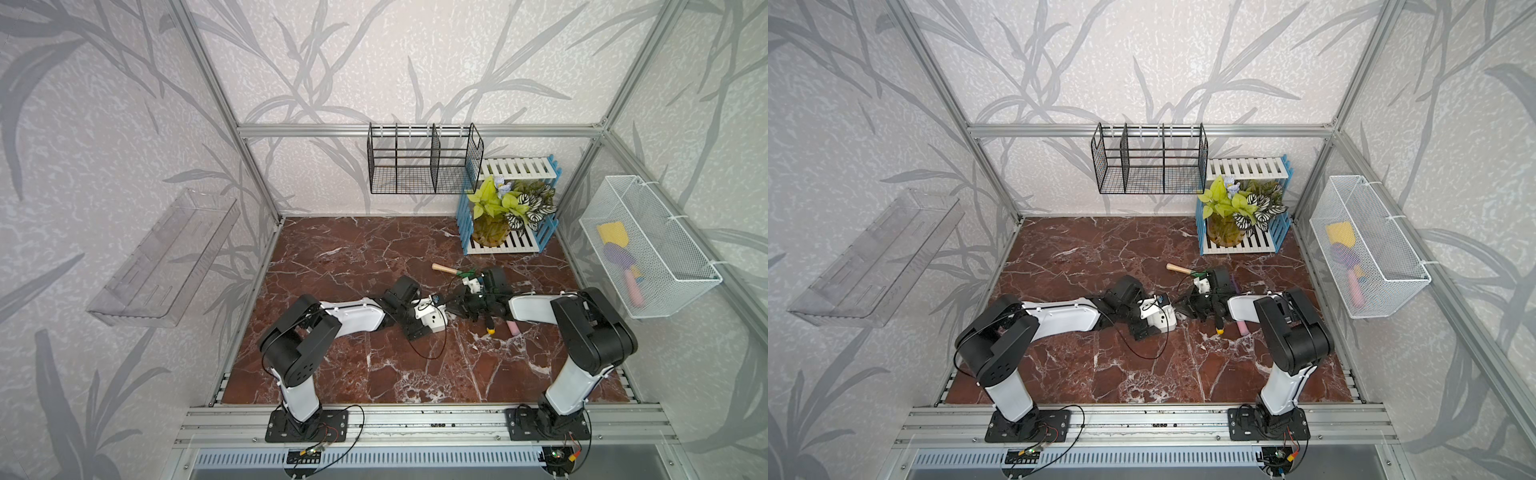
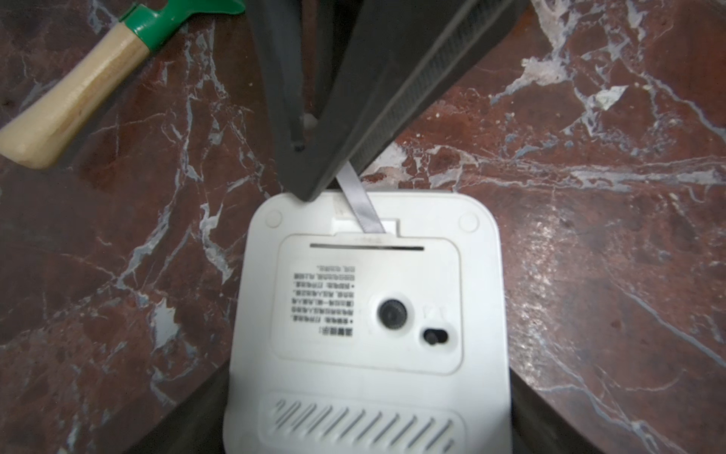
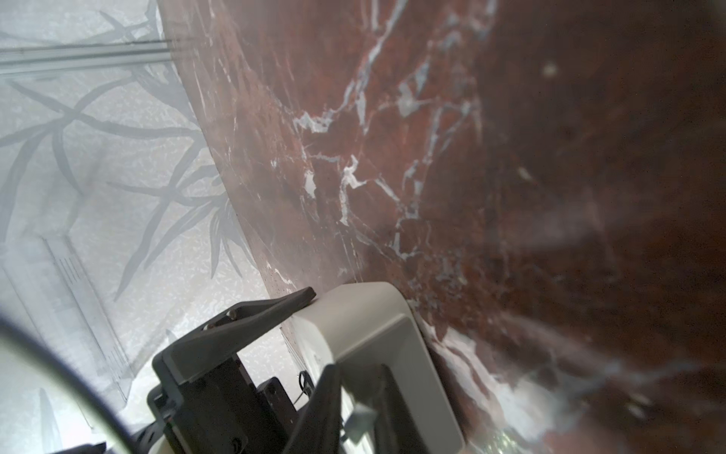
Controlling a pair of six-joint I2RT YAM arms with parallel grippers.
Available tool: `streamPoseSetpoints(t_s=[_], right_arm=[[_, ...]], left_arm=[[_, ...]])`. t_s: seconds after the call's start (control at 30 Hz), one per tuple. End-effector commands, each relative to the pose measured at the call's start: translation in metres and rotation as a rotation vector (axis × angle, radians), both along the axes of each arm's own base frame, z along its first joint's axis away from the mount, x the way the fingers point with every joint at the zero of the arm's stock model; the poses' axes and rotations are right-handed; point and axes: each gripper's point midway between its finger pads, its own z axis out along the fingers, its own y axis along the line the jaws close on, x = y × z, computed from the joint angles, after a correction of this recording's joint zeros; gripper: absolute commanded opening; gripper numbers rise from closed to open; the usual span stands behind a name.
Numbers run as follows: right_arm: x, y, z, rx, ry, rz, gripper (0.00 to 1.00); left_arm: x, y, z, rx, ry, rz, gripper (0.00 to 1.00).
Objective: Remove the battery from the alarm
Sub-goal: Remove the cover from the alarm.
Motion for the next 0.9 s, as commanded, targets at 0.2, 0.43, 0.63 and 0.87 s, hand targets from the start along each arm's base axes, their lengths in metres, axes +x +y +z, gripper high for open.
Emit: streamPoseSetpoints(t_s=[0.2,0.43,0.63,0.87], right_arm=[[0.005,-0.001,0.024,0.02,-0.104,-0.013,0.0],[0.002,0.0,0.06,0.093,-0.21,-0.023,0.0],[-0.001,-0.008,0.055,0.041,-0.2,-0.043,0.0],[-0.018,-0.031,0.034,-0.157,-0.135,-0.018,0.28]], left_arm=[[-0.011,-0.002,-0.011,-0.017,0.067,-0.006,0.62],[-0.015,-0.003,-0.017,-0.007,0.092,-0.02,0.6],[-0.017,-0.003,-0.018,-0.007,0.098,-0.031,0.6],[-0.02,0.0,-0.008,-0.033,0.065,-0.035,0.62]])
